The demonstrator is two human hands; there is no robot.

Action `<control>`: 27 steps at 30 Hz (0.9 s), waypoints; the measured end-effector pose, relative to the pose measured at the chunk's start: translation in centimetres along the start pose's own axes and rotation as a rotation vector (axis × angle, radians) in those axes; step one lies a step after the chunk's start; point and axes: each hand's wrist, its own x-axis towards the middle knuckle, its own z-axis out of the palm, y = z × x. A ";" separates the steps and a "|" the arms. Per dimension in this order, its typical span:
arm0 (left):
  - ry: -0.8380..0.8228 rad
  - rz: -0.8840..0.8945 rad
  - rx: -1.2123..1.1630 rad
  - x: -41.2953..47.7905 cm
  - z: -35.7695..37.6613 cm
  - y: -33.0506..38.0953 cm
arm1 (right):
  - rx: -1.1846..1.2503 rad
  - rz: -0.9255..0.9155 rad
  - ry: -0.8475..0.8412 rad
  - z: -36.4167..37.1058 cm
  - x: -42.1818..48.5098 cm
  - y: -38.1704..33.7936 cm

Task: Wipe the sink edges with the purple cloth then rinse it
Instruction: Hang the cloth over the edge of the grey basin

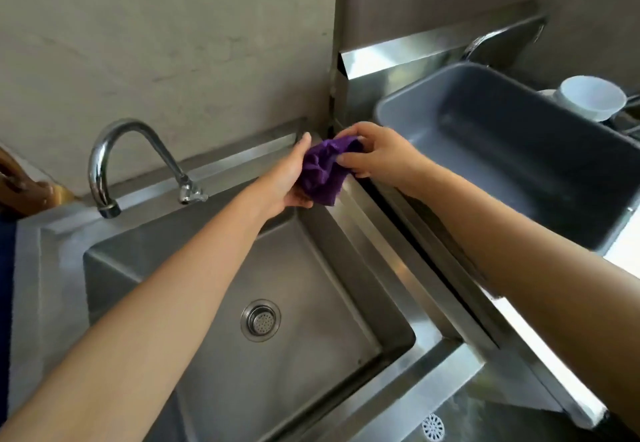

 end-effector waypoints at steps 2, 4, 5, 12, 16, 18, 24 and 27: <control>-0.105 0.076 0.049 -0.5 1.7 2.0 | -0.052 -0.017 0.150 -2.1 -0.3 -0.9; -0.196 0.155 0.090 -1.1 3.0 4.0 | 0.012 0.002 0.193 -4.5 -0.8 -1.9; -0.233 0.190 0.114 -1.5 3.6 5.0 | 0.057 0.011 0.198 -5.7 -1.1 -2.4; -0.210 0.372 0.260 -2.5 7.6 10.1 | 0.306 0.044 0.241 -12.5 -2.8 -4.8; -0.145 0.436 0.385 -2.2 10.4 12.4 | 0.390 0.050 0.310 -15.1 -3.8 -5.9; -0.068 0.496 0.385 -1.9 11.8 13.5 | 0.388 0.043 0.332 -16.6 -4.4 -6.5; -0.085 0.580 0.138 -3.0 15.8 17.0 | 0.159 -0.056 0.416 -21.1 -6.0 -8.8; -0.169 0.619 0.207 -3.7 17.9 19.1 | -0.065 -0.105 0.442 -23.1 -6.2 -10.3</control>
